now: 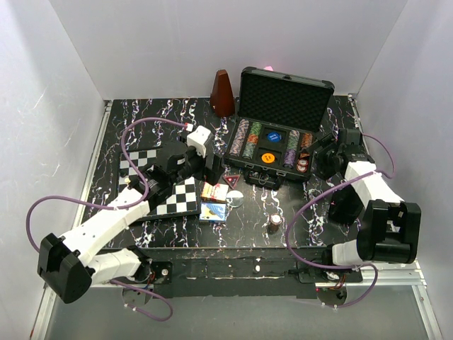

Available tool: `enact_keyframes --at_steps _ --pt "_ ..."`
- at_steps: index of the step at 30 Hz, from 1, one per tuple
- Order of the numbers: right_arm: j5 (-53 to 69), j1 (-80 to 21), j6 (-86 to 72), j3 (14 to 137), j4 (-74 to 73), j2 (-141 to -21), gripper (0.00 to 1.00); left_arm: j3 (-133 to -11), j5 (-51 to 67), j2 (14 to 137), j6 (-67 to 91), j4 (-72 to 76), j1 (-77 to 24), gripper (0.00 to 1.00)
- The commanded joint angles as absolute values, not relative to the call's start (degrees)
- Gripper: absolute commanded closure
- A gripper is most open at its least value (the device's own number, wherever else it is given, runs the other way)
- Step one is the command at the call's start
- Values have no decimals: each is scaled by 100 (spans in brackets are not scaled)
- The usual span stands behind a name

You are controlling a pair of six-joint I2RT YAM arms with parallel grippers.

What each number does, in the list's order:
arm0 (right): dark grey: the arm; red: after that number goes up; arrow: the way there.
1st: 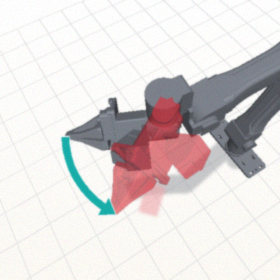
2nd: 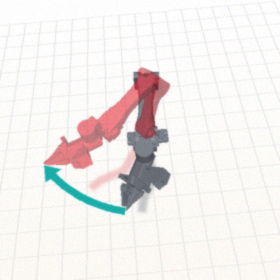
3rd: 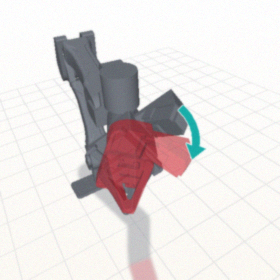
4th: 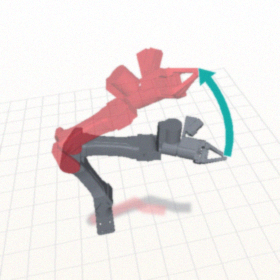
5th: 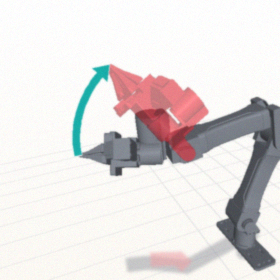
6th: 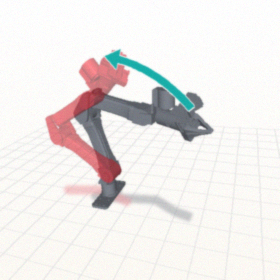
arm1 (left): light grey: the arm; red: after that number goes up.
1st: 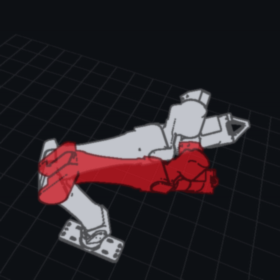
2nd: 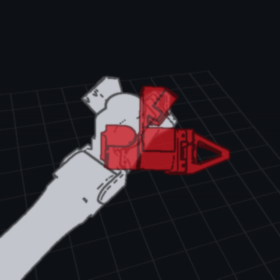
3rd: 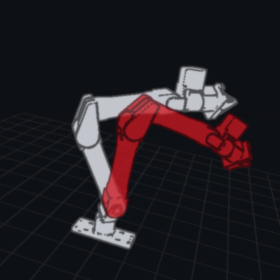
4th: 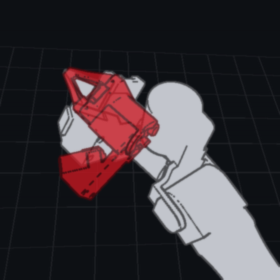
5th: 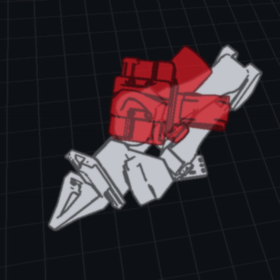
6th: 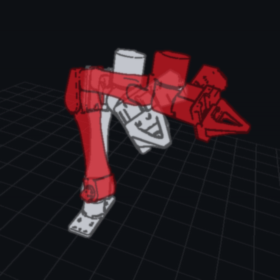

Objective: Pack up texas hold em set

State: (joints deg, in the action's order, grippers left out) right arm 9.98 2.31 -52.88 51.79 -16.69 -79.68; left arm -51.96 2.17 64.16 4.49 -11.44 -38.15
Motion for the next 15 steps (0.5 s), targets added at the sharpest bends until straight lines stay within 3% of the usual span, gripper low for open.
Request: enact_keyframes --at_steps 1,15 --pt "703 88 -5888 5282 -1196 -8068 10 -5142 290 6512 396 -984 -3700 2" --pt "-254 -483 -6442 5572 -1186 -8736 12 -5124 343 6521 352 -905 -3577 2"
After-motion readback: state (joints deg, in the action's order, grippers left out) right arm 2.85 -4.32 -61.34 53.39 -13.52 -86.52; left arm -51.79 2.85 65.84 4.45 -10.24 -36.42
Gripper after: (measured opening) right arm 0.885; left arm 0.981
